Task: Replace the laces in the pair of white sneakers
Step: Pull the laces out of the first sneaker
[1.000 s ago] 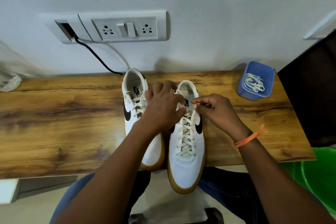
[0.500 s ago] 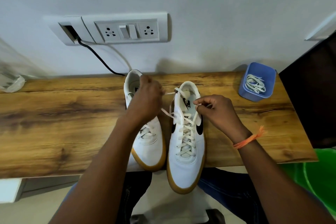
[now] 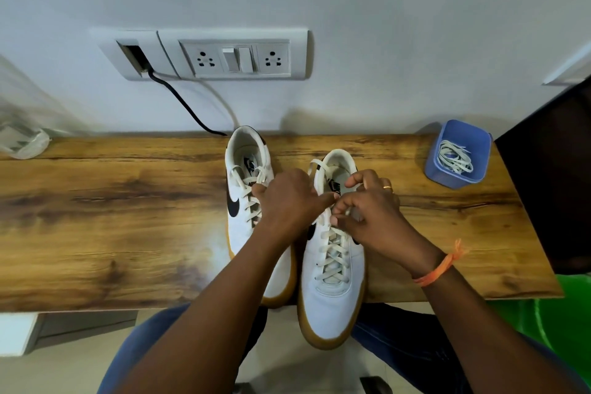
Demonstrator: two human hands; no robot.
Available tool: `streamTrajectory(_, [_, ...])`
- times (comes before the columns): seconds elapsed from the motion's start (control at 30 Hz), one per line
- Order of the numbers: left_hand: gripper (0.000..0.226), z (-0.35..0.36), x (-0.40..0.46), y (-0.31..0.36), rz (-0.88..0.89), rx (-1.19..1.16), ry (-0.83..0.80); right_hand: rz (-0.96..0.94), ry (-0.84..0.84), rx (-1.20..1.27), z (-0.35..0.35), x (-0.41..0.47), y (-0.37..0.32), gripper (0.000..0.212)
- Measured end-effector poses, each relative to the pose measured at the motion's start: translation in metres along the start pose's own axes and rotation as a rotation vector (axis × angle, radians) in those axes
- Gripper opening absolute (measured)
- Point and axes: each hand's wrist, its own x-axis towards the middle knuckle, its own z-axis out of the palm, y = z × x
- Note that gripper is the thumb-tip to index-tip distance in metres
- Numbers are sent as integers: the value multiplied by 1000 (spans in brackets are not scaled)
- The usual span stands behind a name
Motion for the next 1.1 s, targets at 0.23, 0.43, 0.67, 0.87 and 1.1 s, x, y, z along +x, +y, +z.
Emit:
streamTrajectory(0.23, [44, -7, 4, -7, -6, -89, 12, 167, 0, 355, -32, -2, 18, 14])
streamTrajectory(0.43, [48, -2, 9, -10, 17, -155, -36, 152, 126, 336, -20, -4, 8, 5])
streamTrajectory(0.67, [52, 0, 13, -12, 20, -166, -12, -43, 76, -175, 8, -4, 0, 12])
streamTrajectory(0.87, [42, -3, 11, -10, -29, -126, -18, 163, 48, 463, -34, 0, 15, 7])
streamTrajectory(1.1, [39, -14, 11, -6, -1, -111, -61, 203, 52, 234, -40, -7, 30, 19])
